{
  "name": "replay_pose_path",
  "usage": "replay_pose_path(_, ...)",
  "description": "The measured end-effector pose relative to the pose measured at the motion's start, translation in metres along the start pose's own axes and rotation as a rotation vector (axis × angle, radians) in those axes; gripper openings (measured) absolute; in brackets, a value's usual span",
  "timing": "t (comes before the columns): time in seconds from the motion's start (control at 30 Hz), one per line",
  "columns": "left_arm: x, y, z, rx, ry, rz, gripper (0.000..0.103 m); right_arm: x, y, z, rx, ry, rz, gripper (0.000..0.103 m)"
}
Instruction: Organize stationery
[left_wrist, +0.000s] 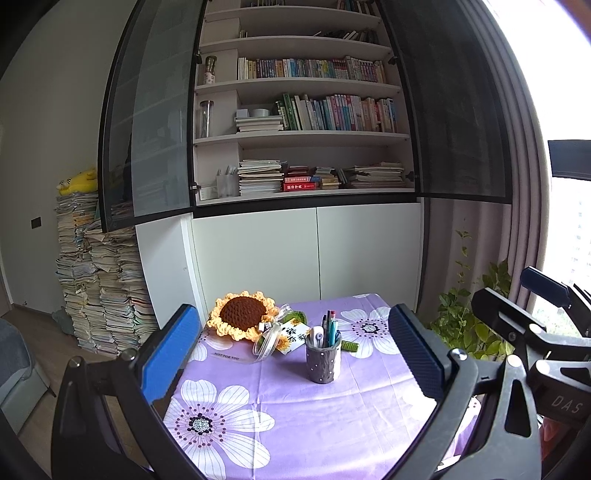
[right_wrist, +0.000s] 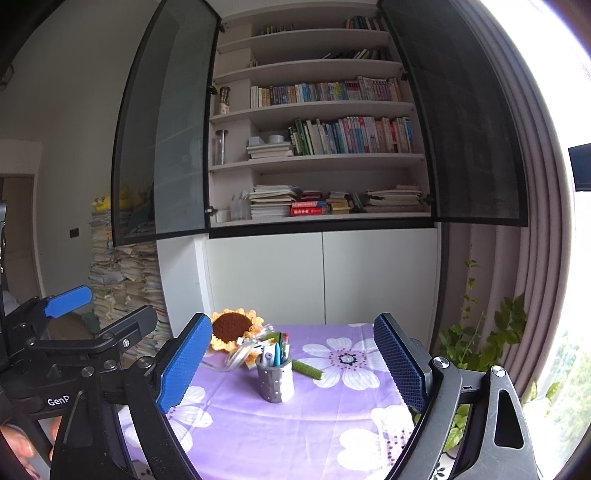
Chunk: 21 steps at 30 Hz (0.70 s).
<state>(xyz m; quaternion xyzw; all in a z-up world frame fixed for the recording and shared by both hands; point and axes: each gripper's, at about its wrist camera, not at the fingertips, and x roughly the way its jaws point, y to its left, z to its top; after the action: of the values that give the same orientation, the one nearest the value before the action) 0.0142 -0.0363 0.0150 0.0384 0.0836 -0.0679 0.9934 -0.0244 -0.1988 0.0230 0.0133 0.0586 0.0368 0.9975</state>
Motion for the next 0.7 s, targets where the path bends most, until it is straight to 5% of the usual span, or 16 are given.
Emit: replay_pose_path(0.7, 0.001, -0.0035, 0.0007, 0.01, 0.006, 0.007, 0.102, -0.0013, 0.0002, -0.0028, 0.004, 0.006, 0.0, 0.09)
